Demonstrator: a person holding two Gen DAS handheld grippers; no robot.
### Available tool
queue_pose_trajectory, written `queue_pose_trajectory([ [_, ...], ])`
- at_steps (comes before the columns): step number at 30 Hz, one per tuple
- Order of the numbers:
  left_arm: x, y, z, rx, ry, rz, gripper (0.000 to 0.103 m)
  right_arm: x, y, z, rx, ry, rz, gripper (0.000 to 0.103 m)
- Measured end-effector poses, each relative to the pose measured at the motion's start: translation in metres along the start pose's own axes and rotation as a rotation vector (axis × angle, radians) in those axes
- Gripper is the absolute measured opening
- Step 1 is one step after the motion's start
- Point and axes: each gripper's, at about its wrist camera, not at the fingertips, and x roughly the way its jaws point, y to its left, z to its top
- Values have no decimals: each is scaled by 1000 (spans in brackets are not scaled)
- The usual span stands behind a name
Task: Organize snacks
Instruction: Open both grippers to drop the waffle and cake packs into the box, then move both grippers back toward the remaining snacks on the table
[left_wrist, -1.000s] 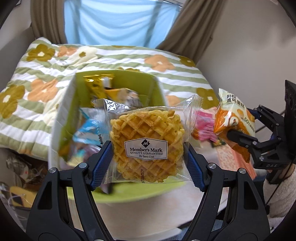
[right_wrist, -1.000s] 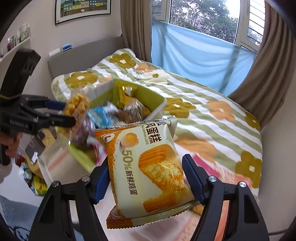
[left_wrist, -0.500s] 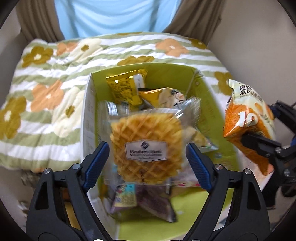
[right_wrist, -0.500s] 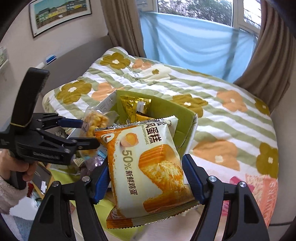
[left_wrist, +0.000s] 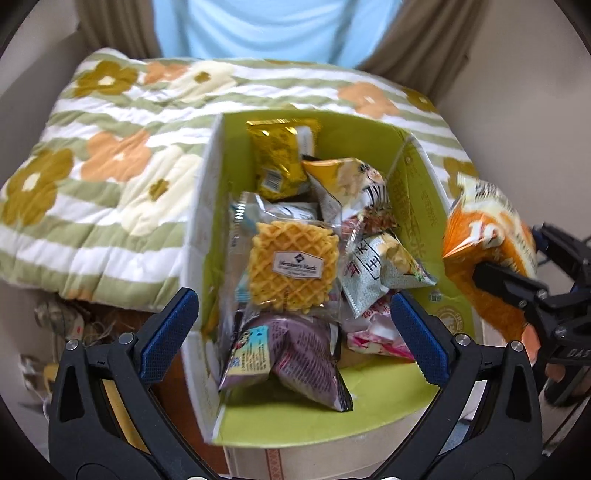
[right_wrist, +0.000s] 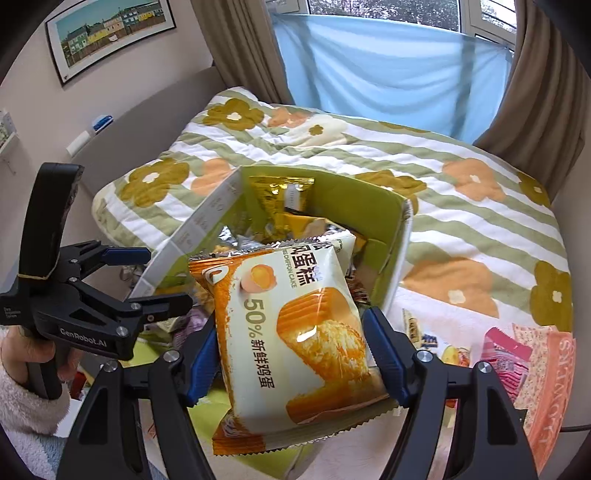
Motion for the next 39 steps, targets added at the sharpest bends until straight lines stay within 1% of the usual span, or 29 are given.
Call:
queue_pose_trajectory([
  [5,-13,1,-7,-9,-30,40,103,11,4,-8,20,24,33,70],
  [8,-20,3,-10,-33,-50,49,103,13,7,-12,14,10,31,71],
  [9,-22,4,-12,-46,-55,44,103,13,8,-13,16,0,38,74],
  [10,-24,6,-14,-60,-55,38,103,11,9,-15,17,-19,57,86],
  [12,-27,11,-17,-74,-55,35,103,7,10,-19,25,-56,81,103],
  [15,-28,16,-22,-79,-51,27,103,1,14,-26,23,-91,86,103],
  [18,-26,15,-25,-65,-43,15,103,-1,16,-31,35,-92,92,103],
  [23,-27,7,-23,-35,-47,-13,103,-9,15,-35,51,-87,62,103],
  [28,-29,-7,-18,15,-60,-67,103,-29,10,-42,84,-101,-1,103],
  [31,-27,-19,-15,57,-64,-98,103,-44,6,-48,117,-120,-56,103],
  [34,-27,-36,-10,95,-66,-119,103,-64,-4,-58,166,-143,-108,103],
  [39,-30,-74,-5,146,-70,-180,103,-97,-32,-75,236,-170,-183,103],
])
